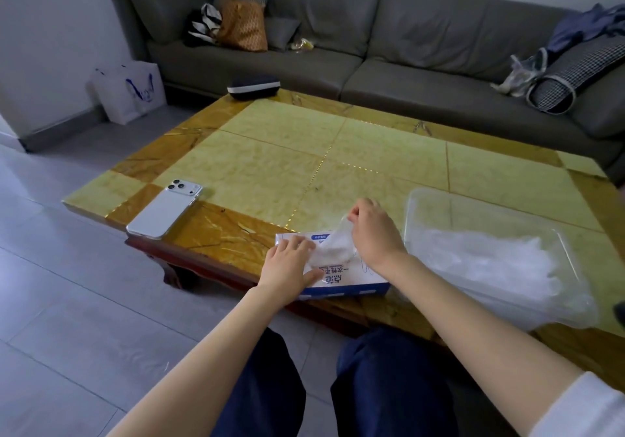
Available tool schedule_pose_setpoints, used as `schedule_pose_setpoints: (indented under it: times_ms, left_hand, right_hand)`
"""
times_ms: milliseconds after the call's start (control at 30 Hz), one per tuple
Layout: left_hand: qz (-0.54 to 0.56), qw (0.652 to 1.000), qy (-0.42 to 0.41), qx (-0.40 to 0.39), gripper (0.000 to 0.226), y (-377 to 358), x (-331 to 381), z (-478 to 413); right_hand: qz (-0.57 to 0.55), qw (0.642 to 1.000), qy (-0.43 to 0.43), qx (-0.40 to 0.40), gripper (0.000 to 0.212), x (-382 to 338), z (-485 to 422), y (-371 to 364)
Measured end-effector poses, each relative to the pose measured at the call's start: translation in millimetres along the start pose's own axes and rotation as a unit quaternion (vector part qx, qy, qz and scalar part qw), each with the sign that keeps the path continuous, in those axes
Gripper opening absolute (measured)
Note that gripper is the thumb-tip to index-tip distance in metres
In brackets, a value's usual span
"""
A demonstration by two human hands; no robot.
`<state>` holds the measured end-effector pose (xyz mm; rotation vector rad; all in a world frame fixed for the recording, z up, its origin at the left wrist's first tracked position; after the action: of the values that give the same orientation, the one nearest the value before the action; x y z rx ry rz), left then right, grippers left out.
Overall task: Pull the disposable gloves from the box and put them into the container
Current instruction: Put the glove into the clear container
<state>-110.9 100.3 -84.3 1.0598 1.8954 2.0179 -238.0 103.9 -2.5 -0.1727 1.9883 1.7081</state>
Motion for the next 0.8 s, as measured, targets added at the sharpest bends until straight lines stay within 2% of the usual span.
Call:
schedule_pose_setpoints:
  times_ms: [233, 433, 533, 667, 733, 800]
  left_hand:
    - [0.004, 1.000, -0.001, -0.007, 0.056, 1.5, 1.6, 1.6]
    - [0.020, 0.998, 0.004, -0.059, 0.062, 4.7, 1.9, -4.2]
    - [0.084, 0.994, 0.027, -0.067, 0.054, 18.8, 1.8, -10.1]
    - [0.152, 0.986, 0.046, 0.054, 0.046, 77.7, 9.4, -27.4]
    - [0.204, 0.976, -0.006, 0.071, 0.052, 99.9, 36.2, -36.3]
    - [0.252, 0.964, -0.082, 0.025, 0.054, 107.6, 72.4, -40.9]
  right_hand:
    - [-0.026, 0.989, -0.004, 0.144, 0.013, -4.7, -7.3, 84.7]
    - [-0.028, 0.979, -0.012, 0.203, 0.015, 11.0, -6.3, 143.0]
    - [-0.002, 0.977, 0.020, 0.212, 0.015, 9.7, 0.2, 157.0]
    - [0.030, 0.976, 0.102, 0.189, 0.011, 2.3, 14.7, 158.5]
    - [0.027, 0.980, 0.136, 0.145, 0.010, -2.4, 22.3, 150.6]
    - [0.042, 0.977, 0.171, 0.118, 0.010, -11.3, 31.2, 141.2]
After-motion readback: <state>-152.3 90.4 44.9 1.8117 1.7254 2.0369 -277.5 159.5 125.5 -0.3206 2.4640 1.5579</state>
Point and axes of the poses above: each hand's wrist, its own z-axis away from the middle knuckle, its own y-axis out of the back of the hand, x = y × z, the point moved 10 cm from there along -z, towards the middle knuckle, and after that the axes turned 12 degrees about -y, right-handed, at the moved point
